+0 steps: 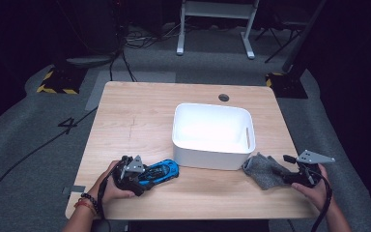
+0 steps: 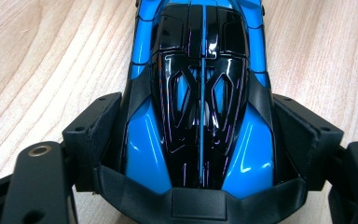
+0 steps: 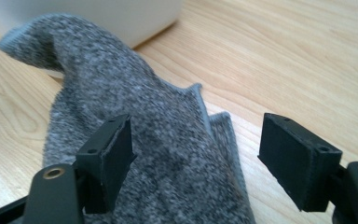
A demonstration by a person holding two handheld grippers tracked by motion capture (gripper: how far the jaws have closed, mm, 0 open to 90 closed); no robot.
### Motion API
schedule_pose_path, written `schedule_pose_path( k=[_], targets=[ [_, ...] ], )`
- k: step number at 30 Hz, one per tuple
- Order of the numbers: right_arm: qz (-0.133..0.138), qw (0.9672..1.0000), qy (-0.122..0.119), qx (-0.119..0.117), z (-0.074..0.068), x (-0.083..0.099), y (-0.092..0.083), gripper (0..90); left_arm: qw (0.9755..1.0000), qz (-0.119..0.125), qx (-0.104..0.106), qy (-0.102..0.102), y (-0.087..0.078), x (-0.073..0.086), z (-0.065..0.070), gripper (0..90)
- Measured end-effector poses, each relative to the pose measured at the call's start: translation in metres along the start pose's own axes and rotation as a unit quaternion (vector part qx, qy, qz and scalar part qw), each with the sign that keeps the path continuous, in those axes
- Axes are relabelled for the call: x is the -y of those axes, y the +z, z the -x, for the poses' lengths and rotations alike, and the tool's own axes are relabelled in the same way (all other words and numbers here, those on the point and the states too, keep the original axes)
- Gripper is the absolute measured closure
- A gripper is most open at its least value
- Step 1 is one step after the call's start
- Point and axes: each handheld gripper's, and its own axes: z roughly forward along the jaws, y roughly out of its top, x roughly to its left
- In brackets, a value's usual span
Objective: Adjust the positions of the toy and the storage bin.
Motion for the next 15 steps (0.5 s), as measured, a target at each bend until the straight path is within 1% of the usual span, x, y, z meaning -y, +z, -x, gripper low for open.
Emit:
schedule_pose_path(
  k=[2, 6, 8, 10, 15],
  targets=[
    [0.005, 1.0, -0.004, -0.005, -0.002, -0.001, 0.0, 26.5, 1.0, -0.001, 0.001, 0.002, 0.0, 0.0, 0.0, 24.0],
    [0.012, 0.9999, -0.011, -0.003, -0.005, -0.002, 0.002, 27.2, 1.0, 0.001, 0.007, 0.006, 0.0, 0.0, -0.002, 24.2],
    [0.017, 0.9998, -0.011, -0.007, -0.006, -0.003, 0.002, 27.2, 0.9999, 0.003, 0.008, 0.007, 0.0, 0.0, -0.003, 24.2],
    [0.015, 0.9998, -0.01, -0.008, -0.006, -0.003, 0.004, 27.2, 0.9999, 0.004, 0.011, 0.008, 0.001, 0.0, -0.004, 24.2],
    [0.0, 0.9998, -0.015, -0.01, -0.007, -0.002, 0.01, 27.2, 0.9998, 0.007, 0.014, 0.01, 0.001, -0.001, -0.005, 24.3]
  ],
)
